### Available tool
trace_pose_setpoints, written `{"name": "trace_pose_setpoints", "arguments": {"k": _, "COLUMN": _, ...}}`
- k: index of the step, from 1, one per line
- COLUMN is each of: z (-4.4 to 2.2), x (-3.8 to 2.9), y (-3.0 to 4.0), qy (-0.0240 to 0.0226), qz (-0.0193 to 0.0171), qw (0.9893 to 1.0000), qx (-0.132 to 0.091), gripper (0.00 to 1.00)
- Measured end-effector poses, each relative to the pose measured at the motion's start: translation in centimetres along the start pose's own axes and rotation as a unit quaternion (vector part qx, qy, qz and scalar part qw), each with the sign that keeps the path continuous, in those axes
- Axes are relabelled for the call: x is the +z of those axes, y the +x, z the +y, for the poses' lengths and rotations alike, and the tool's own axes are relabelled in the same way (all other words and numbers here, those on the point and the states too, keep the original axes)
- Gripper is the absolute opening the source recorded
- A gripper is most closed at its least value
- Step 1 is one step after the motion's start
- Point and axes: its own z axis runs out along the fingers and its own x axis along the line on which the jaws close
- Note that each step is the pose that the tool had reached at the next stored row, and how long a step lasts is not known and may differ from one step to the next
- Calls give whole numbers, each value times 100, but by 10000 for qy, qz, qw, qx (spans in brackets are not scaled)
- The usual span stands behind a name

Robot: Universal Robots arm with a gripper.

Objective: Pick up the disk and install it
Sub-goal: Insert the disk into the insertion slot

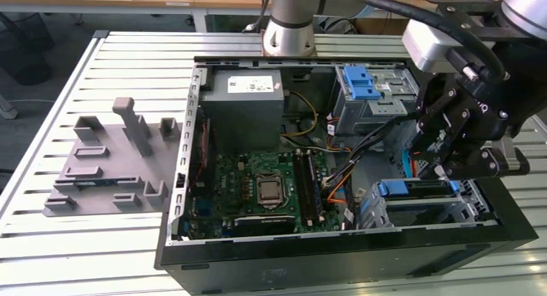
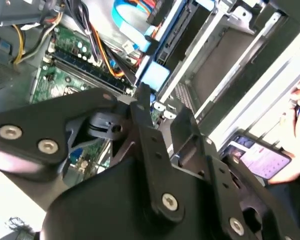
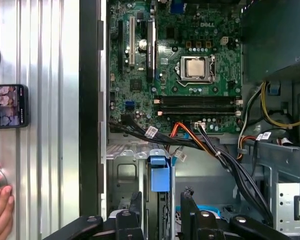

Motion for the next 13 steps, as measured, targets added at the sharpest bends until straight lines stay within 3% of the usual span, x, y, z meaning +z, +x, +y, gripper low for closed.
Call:
{"name": "trace_pose_setpoints", "arguments": {"k": 5, "z": -1, "x": 91, "y": 3, "qy": 0, "qz": 1, "qw": 10000, "qx": 0, "gripper": 30}}
{"name": "trace_pose_setpoints", "arguments": {"k": 8, "z": -3, "x": 144, "y": 6, "qy": 0, "qz": 1, "qw": 10000, "qx": 0, "gripper": 13}}
{"name": "trace_pose_setpoints", "arguments": {"k": 13, "z": -3, "x": 174, "y": 7, "qy": 0, "qz": 2, "qw": 10000, "qx": 0, "gripper": 11}}
